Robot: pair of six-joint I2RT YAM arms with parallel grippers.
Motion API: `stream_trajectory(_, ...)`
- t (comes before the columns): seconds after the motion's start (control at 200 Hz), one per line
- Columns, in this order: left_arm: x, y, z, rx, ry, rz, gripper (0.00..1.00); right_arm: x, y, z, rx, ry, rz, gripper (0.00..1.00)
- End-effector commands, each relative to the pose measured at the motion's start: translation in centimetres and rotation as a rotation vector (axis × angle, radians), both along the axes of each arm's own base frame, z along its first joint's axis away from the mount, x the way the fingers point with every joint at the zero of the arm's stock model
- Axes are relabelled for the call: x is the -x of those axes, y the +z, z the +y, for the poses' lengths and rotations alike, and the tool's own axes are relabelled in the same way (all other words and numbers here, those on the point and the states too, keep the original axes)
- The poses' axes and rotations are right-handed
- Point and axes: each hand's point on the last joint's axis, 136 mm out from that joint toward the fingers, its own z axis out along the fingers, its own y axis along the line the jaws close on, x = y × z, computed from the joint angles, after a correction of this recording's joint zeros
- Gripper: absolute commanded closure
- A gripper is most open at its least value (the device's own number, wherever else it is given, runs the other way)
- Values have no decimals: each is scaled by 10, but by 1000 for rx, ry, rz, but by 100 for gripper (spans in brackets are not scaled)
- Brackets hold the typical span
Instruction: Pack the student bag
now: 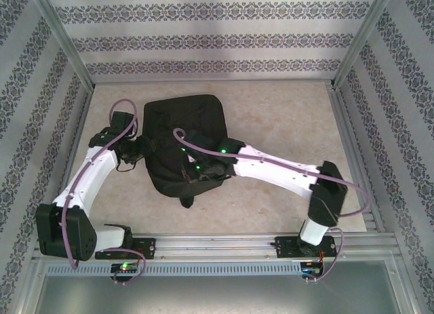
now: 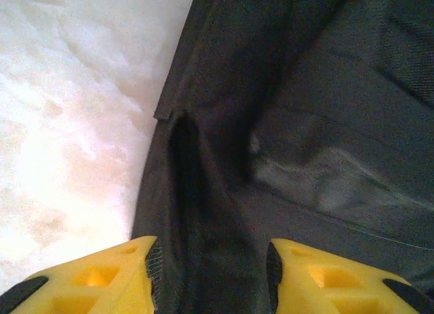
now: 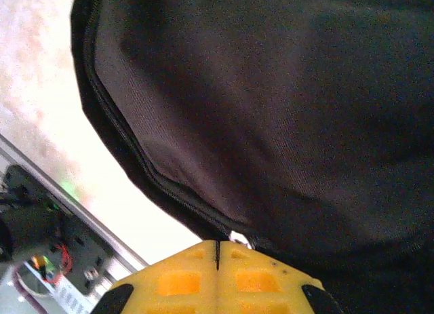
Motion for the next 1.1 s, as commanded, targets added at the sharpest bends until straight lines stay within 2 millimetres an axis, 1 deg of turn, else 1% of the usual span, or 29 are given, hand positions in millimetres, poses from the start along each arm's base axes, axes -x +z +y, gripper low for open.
stream_trajectory(0.0, 13, 26, -4, 76, 45, -94, 55, -12, 34, 41, -159, -15, -19, 100)
stream_trajectory(0.11, 38, 34, -11, 142, 48, -109, 57, -19, 34, 51, -178, -27, -25, 100)
stream_trajectory(0.17, 51, 33, -16, 197, 63, -108, 58, -22, 31, 53, -169, -29, -24, 100)
stream_trajectory(0.285, 76, 13, -23, 295, 143, -35, 58, -26, 22, 51, -155, -38, -6, 100)
stream_trajectory(0.38, 89, -9, -35, 376, 188, 45, 56, -25, 15, 47, -143, -40, -2, 100)
stream_trajectory(0.425, 92, -16, -41, 395, 196, 71, 55, -23, 12, 45, -140, -39, 4, 100)
stream_trajectory(0.485, 92, -19, -47, 413, 196, 80, 54, -21, 7, 45, -140, -33, 15, 100)
stream_trajectory(0.625, 87, -16, -50, 405, 203, 67, 54, -18, 0, 43, -137, -37, 29, 100)
stream_trajectory(0.74, 87, -25, -52, 400, 208, 91, 55, -18, 1, 42, -141, -38, 26, 100)
stream_trajectory(0.844, 87, -36, -57, 417, 212, 113, 59, -19, 0, 39, -134, -42, 20, 100)
stream_trajectory(0.929, 89, -39, -60, 409, 206, 120, 62, -19, -2, 37, -123, -44, 17, 100)
stream_trajectory(1.004, 89, -39, -60, 403, 201, 114, 66, -18, -4, 35, -112, -42, 14, 100)
stream_trajectory(1.044, 90, -38, -59, 394, 202, 111, 69, -18, -5, 34, -108, -39, 12, 100)
stream_trajectory(1.099, 90, -39, -57, 380, 201, 104, 77, -16, -6, 33, -100, -28, 9, 100)
